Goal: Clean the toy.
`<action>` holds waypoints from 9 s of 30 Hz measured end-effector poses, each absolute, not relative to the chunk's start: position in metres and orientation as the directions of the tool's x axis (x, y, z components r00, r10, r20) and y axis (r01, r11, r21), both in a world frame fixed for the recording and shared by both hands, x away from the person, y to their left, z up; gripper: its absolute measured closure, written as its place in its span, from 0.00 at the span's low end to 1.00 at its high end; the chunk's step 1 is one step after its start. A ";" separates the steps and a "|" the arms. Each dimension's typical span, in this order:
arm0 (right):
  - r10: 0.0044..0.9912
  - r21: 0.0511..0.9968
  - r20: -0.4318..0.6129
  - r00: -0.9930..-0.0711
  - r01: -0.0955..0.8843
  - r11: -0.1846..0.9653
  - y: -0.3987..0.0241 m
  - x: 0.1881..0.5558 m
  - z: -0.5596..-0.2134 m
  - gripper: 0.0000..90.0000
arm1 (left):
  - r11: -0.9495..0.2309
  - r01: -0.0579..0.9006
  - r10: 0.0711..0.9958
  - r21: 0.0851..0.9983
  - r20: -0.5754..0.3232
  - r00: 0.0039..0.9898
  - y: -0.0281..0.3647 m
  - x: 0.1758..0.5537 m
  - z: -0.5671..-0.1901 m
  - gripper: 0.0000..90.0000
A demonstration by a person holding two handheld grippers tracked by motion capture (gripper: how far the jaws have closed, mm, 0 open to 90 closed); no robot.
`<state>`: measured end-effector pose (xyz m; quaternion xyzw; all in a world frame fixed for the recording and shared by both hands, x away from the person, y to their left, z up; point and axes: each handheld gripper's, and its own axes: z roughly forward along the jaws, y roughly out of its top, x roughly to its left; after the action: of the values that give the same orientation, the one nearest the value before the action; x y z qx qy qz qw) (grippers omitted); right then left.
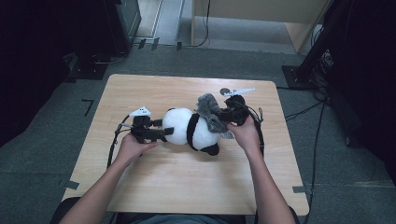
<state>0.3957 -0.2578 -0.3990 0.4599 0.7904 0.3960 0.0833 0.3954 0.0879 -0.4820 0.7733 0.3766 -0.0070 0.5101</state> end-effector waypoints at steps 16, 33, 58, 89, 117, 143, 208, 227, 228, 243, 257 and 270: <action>0.778 0.709 0.305 -0.549 0.677 0.200 -0.262 0.400 -0.395 0.86 | -0.247 0.558 0.597 0.792 -0.329 0.731 0.082 0.388 -0.474 0.54; 0.635 0.733 0.285 -0.718 0.590 0.339 -0.145 0.400 -0.379 0.85 | -0.245 0.534 0.628 0.809 -0.287 0.723 0.080 0.380 -0.473 0.51; 0.759 0.707 0.251 -0.600 0.650 0.280 -0.230 0.386 -0.388 0.82 | -0.253 0.539 0.621 0.804 -0.292 0.727 0.082 0.382 -0.473 0.53; 0.823 0.737 0.289 -0.490 0.662 0.135 -0.305 0.367 -0.377 0.84 | -0.241 0.565 0.620 0.789 -0.323 0.715 0.084 0.382 -0.471 0.57; 0.661 0.735 0.245 -0.709 0.581 0.349 -0.153 0.366 -0.419 0.82 | -0.249 0.556 0.631 0.793 -0.303 0.715 0.083 0.379 -0.470 0.58; 0.743 0.737 0.205 -0.637 0.600 0.312 -0.225 0.346 -0.397 0.80 | -0.252 0.559 0.631 0.790 -0.304 0.714 0.084 0.378 -0.470 0.57; 0.684 0.712 0.094 -0.723 0.529 0.461 -0.136 0.380 -0.407 0.79 | -0.203 0.556 0.662 0.806 -0.305 0.684 0.082 0.367 -0.478 0.58; 0.759 0.733 0.153 -0.633 0.587 0.343 -0.199 0.371 -0.396 0.79 | -0.233 0.561 0.656 0.795 -0.297 0.694 0.081 0.371 -0.474 0.59; 0.762 0.736 0.154 -0.629 0.588 0.337 -0.202 0.370 -0.395 0.79 | -0.234 0.561 0.655 0.794 -0.297 0.694 0.081 0.371 -0.474 0.59; 0.826 0.748 0.201 -0.526 0.627 0.217 -0.262 0.347 -0.393 0.80 | -0.224 0.577 0.647 0.785 -0.323 0.690 0.079 0.375 -0.471 0.60; 0.651 0.812 0.233 -0.722 0.513 0.278 -0.189 0.316 -0.387 0.83 | -0.227 0.595 0.649 0.771 -0.335 0.683 0.081 0.375 -0.470 0.61; 0.646 0.738 0.248 -0.722 0.572 0.357 -0.145 0.330 -0.458 0.84 | -0.243 0.594 0.654 0.767 -0.323 0.684 0.080 0.375 -0.470 0.62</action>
<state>0.3297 -0.1455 -0.4579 0.3702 0.8226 0.4295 0.0426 0.3746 0.0805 -0.4697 0.7876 0.3961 0.0319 0.4709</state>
